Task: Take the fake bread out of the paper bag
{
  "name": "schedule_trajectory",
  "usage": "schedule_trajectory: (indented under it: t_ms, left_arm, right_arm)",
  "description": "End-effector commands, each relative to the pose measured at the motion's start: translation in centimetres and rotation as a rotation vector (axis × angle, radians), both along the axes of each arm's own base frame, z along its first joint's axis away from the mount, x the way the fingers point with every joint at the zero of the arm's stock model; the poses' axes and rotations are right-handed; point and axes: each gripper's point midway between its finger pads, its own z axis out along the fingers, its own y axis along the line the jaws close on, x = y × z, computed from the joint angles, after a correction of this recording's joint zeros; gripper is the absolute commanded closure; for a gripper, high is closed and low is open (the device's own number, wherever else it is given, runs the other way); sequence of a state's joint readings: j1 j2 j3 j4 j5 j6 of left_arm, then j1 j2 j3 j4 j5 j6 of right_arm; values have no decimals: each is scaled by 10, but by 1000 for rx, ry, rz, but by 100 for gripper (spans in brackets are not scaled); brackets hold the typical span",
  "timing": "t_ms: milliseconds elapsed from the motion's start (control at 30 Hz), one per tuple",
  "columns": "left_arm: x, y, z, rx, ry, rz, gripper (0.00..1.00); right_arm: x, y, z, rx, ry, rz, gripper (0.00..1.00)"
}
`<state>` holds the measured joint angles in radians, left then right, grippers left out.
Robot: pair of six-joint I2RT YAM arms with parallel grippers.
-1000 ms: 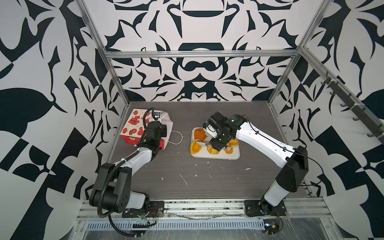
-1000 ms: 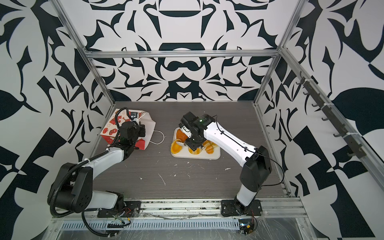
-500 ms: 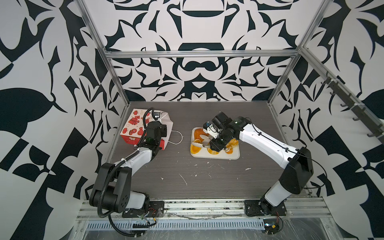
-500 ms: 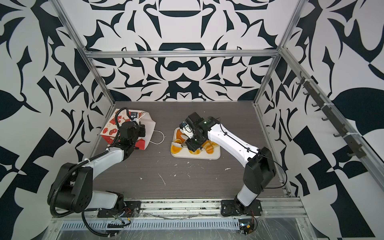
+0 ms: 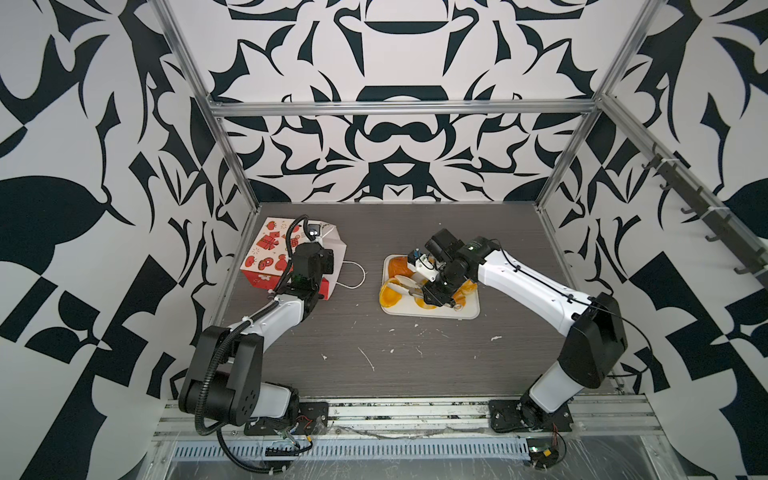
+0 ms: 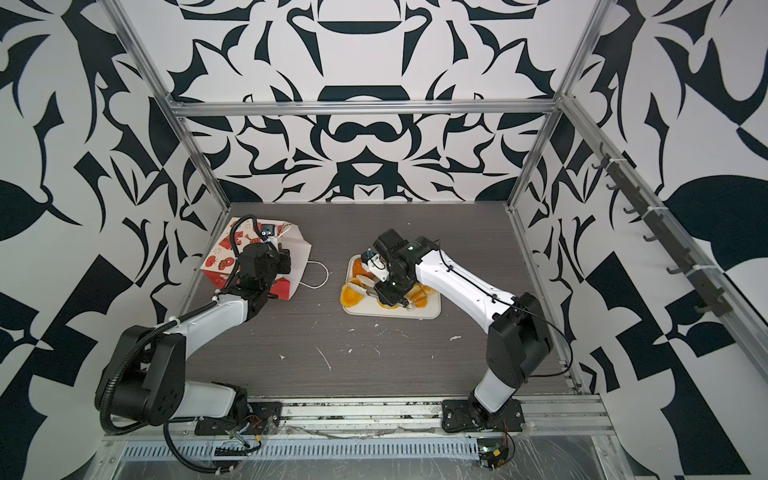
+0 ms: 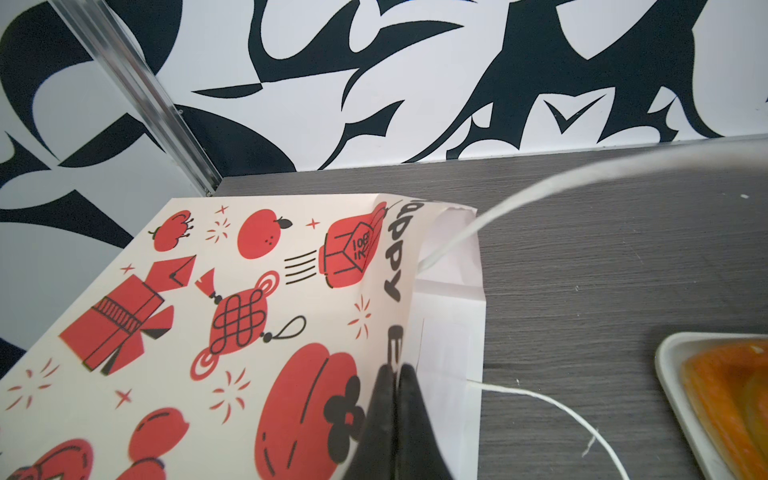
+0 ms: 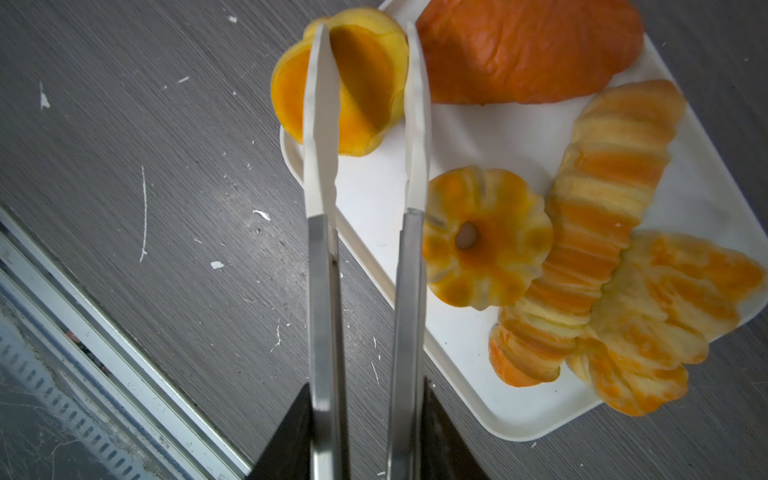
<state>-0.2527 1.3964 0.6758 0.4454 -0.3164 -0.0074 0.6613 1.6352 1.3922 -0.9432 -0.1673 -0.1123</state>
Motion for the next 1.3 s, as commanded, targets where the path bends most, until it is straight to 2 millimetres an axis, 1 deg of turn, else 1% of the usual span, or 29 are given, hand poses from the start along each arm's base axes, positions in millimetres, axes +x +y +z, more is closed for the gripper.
schedule_trajectory:
  t_ms: [0,367,600,733,867,1033,1100,1267]
  left_arm:
    - [3,1,6,-20,-25,9,100]
    - [3,2,6,-19,-25,12,100]
    - [3,1,7,-21,-26,9,100]
    - [2,2,7,-21,-26,11,100]
    - [3,2,7,-19,-24,11,100]
    - [4,1,6,-20,-23,8,100]
    - [4,1,7,-20,-24,8,100]
    - [4,0,6,-21,-21,5,100]
  right_arm:
    - [-5,1,13,54,-17,-4,65]
    - [-16,-7,20,71,-26,-27,77]
    - [-14,-13,25,62,-62,-55,83]
    - [-6,-28,31,0,-123,-99,84]
    - [2,-51,42,-102,-204,-148,85]
    - [9,-61,62,-205,-322,-169,85]
    - [10,-58,68,-234,-354,-164,85]
    - [12,-51,69,-284,-392,-147,85]
